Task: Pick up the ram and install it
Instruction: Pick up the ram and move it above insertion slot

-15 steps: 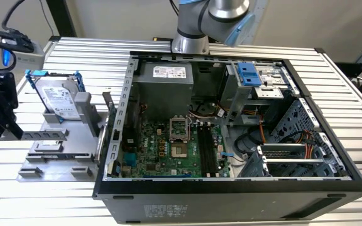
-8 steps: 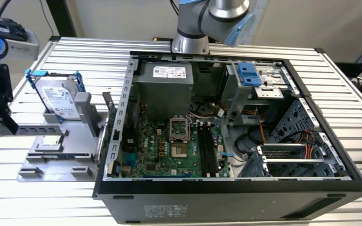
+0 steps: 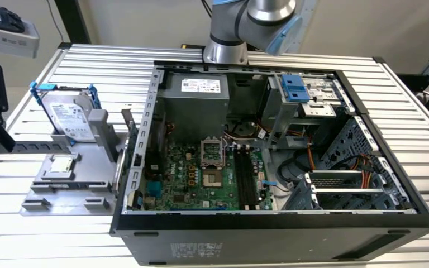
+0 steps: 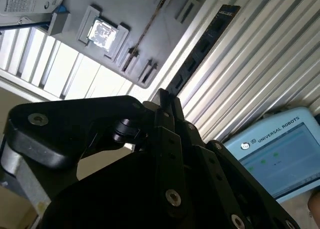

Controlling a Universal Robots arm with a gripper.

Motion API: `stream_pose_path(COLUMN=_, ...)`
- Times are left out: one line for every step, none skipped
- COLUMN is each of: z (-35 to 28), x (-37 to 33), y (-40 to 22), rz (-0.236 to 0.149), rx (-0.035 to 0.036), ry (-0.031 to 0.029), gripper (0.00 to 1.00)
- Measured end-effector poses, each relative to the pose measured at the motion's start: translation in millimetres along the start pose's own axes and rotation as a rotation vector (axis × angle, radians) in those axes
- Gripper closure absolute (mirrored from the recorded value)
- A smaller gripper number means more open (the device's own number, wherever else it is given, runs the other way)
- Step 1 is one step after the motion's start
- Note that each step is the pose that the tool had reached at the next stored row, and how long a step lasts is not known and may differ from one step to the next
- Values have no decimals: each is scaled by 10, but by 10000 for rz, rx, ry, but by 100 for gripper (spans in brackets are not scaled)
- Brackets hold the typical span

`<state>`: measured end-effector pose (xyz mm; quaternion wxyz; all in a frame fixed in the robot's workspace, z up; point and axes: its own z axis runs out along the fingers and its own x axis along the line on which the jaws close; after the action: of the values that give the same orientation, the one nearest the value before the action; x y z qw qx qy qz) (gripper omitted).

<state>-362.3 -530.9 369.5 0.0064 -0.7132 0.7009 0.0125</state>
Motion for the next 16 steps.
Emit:
stream_pose_path(z=-24, x=-1, y=0, rz=0, rx=0, ry=0, gripper=100)
stream_pose_path(z=-46, x=-1, y=0, rz=0, rx=-1, ry=1, gripper=100)
stream_pose_path(z=-69, x=-2, y=0, rz=0, rx=-1, ry=1, gripper=100)
stream_pose_path(z=-91, x=-2, y=1, rz=0, rx=0, ry=0, gripper=100)
stream_pose_path(z=-110, x=-3, y=1, rz=0, rx=0, ry=0, gripper=100)
stream_pose_path(z=-132, x=-4, y=1, rz=0, rx=0, ry=0, gripper=100)
stream_pose_path(z=-151, x=-4, y=1, rz=0, rx=0, ry=0, gripper=100)
stream_pose_path(z=-169, x=-5, y=1, rz=0, rx=-1, ry=1, gripper=100)
stream_pose_path(z=-186, x=-5, y=1, rz=-1, rx=-1, ry=0, gripper=100)
stream_pose_path(z=-195, x=-5, y=2, rz=-1, rx=0, ry=0, gripper=100)
stream_pose_path(z=-195, x=-5, y=2, rz=-1, rx=1, ry=-1, gripper=100)
stream_pose_path(z=-195, x=-5, y=1, rz=-1, rx=2, ry=-2, gripper=100)
stream_pose_path(z=-196, x=-5, y=1, rz=0, rx=2, ry=-2, gripper=100)
stream_pose_path(z=-198, x=-5, y=1, rz=-1, rx=0, ry=0, gripper=100)
stream_pose_path(z=-199, x=-5, y=2, rz=0, rx=-1, ry=0, gripper=100)
stream_pose_path(z=-199, x=-5, y=1, rz=0, rx=0, ry=0, gripper=100)
